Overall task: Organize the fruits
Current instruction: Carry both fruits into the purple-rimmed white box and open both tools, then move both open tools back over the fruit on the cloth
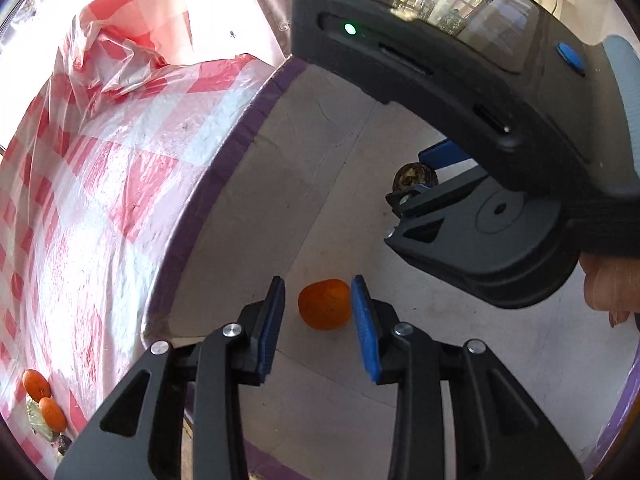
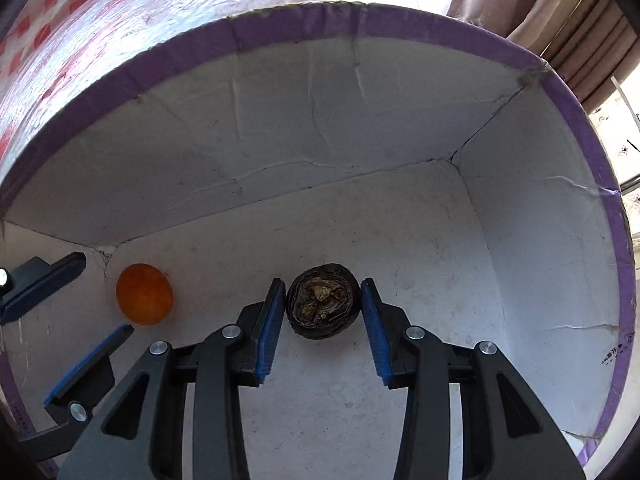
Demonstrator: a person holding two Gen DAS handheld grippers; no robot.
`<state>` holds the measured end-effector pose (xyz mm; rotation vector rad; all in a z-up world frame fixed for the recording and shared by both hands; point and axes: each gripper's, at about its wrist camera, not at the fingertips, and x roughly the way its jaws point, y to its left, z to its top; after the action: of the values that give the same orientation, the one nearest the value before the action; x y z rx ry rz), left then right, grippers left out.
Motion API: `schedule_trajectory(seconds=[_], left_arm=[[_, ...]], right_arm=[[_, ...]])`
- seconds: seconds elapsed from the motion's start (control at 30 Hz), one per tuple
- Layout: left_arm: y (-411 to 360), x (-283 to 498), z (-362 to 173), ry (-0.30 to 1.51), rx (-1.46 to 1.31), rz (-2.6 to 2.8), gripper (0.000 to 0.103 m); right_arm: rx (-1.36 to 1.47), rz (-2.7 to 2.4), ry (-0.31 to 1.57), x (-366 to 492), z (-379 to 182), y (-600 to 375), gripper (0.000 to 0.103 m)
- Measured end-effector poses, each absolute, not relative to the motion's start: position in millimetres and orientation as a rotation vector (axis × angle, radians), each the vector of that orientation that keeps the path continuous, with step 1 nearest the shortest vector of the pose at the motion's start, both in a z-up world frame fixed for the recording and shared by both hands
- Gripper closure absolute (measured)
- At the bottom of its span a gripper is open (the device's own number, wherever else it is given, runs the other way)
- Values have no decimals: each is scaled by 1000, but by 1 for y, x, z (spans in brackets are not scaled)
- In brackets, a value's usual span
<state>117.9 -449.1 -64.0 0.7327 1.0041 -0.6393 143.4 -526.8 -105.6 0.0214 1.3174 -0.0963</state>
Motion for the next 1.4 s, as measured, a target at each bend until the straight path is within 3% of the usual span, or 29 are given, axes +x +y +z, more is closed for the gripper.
schedule_trajectory(seconds=[0.13,0.2,0.37,0.83,0.97,1.4], left_arm=[[-445,124,-61,1011,688,-649,68],[-445,125,-59,1002,681,-655,62],[-431,130,-42,963,580,-658,22],[-337,103,43,681,194,-580,16],[-284,97,53,702,95,-547,9],[-119,59,65,680,-41,-298,9]], right_arm=[[16,-103,1298,142,-103,-527,38],[19,-104,1281,141,-99,-528,27],[57,-159,1213,134,-84,-537,17],[115,-239,810,73,22,-517,16],[158,-134,773,70,46,-490,16],[105,184,815,73,34,-354,16]])
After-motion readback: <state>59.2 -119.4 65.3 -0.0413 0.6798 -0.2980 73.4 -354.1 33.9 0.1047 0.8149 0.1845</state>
